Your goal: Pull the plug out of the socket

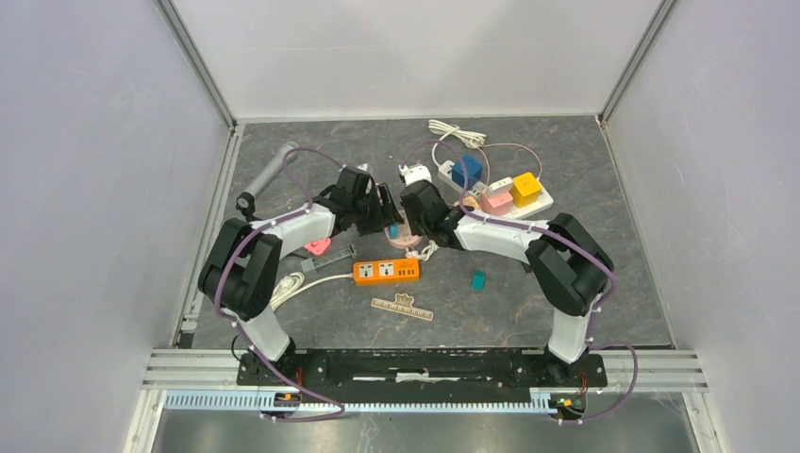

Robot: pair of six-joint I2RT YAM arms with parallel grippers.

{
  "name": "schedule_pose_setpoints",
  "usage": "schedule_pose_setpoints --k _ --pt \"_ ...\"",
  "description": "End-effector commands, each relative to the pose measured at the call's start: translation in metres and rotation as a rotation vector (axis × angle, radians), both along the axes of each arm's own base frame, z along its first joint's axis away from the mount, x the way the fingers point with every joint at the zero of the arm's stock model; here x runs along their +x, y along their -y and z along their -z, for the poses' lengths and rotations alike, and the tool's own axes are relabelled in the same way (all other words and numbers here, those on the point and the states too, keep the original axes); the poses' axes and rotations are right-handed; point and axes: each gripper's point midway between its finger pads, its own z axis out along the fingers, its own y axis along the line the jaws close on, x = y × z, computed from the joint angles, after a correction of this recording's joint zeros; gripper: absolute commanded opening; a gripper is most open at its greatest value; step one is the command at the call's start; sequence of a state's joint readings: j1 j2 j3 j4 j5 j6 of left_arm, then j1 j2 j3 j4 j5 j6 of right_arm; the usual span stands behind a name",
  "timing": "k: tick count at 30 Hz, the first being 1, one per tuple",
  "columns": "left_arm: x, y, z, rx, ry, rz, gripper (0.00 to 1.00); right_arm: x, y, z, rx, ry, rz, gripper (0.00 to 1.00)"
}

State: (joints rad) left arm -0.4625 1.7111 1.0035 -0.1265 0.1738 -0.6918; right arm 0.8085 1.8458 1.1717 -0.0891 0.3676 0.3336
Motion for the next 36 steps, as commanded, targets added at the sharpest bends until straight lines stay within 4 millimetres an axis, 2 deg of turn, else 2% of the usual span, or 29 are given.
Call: schedule_pose_setpoints --k 1,6,12,16,20,24,31,34,36 --pt "-0.002 -0.013 0.018 0.081 -0.037 -0.044 0.71 0.005 -0.011 -0.022 0.042 0.017 0.022 0.0" --pt "-0.007 -0.025 0.026 0.162 -0.057 -0.067 0.68 0.004 -0.016 -0.026 0.039 0.019 0.022 0.0" --pt "-0.002 -0.023 0.028 0.19 -0.081 -0.084 0.69 -0.003 -0.022 -0.013 0.04 -0.01 0.028 0.0" --pt "-0.003 -0.03 0.037 0.285 -0.091 -0.08 0.69 -0.006 -0.019 -0.009 0.045 -0.018 0.044 0.0" --pt "-0.008 -0.032 0.045 0.312 -0.109 -0.064 0.67 -0.007 -0.022 -0.014 0.06 -0.012 0.033 0.0" --pt "-0.016 -0.033 0.05 0.341 -0.127 -0.041 0.62 -0.004 -0.027 -0.027 0.084 0.0 0.022 0.0" --pt "-0.031 -0.042 0.064 0.38 -0.163 -0.022 0.6 -0.003 -0.034 -0.041 0.193 -0.016 0.003 0.0" --pt "-0.033 -0.045 0.066 0.395 -0.17 -0.018 0.6 -0.007 -0.045 -0.045 0.229 -0.019 -0.038 0.0" --pt "-0.034 -0.045 0.068 0.398 -0.173 -0.014 0.6 -0.009 -0.051 -0.044 0.182 -0.003 -0.039 0.0"
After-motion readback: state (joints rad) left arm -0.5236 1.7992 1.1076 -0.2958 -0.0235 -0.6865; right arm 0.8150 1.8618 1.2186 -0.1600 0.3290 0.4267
